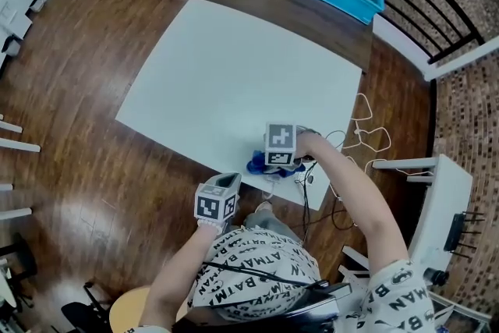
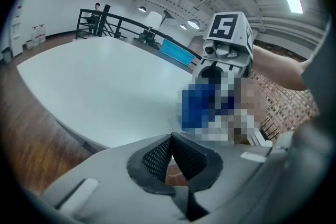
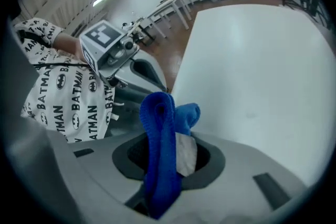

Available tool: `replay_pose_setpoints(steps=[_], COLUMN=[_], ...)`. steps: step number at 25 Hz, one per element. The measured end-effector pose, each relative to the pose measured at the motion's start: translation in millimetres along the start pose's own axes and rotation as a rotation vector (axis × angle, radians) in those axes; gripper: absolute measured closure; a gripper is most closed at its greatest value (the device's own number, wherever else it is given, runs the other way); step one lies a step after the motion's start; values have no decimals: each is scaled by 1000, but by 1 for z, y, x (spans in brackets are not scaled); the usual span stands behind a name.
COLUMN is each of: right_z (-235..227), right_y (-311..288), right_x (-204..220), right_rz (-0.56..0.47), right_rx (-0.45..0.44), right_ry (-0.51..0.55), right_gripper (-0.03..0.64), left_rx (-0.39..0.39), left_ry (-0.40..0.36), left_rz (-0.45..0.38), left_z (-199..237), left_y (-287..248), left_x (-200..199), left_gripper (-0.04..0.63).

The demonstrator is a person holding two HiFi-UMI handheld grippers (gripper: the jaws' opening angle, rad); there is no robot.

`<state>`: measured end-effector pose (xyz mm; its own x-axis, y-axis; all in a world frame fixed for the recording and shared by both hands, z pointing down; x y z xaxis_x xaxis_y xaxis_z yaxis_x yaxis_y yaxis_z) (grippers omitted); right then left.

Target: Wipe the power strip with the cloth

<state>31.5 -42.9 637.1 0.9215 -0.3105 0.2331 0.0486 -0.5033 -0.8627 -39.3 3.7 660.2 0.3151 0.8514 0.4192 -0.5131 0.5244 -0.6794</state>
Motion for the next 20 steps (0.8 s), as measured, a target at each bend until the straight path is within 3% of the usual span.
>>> replay_pose_setpoints(steps=[5,14,20], right_z=[16,-41,-78], right_y=[-30,-8,17], right_x=[0,20,43], right_rz=[122,196,161], right_rx=[-44,113,205], right_ry=[57,-53,-154], right_gripper=[491,489,489], left_rx=[-1,-2,-5], left_ry=[8,27,24], left_rz=[-4,-21,-25], left_z=[4,10,12], left_y=[4,8,10], left_x=[8,9,6], left_gripper=[607,607,607])
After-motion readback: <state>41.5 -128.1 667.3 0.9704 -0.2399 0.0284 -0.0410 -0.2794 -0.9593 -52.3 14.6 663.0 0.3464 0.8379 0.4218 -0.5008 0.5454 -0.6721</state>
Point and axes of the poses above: the fingertips, and each gripper's own axes: y backward along the fingers, z to its left, x out of its underside, the point moved 1 cm from there along y, backward along the fingers, and after that the axes turned 14 degrees about y, right-handed, at the moved point
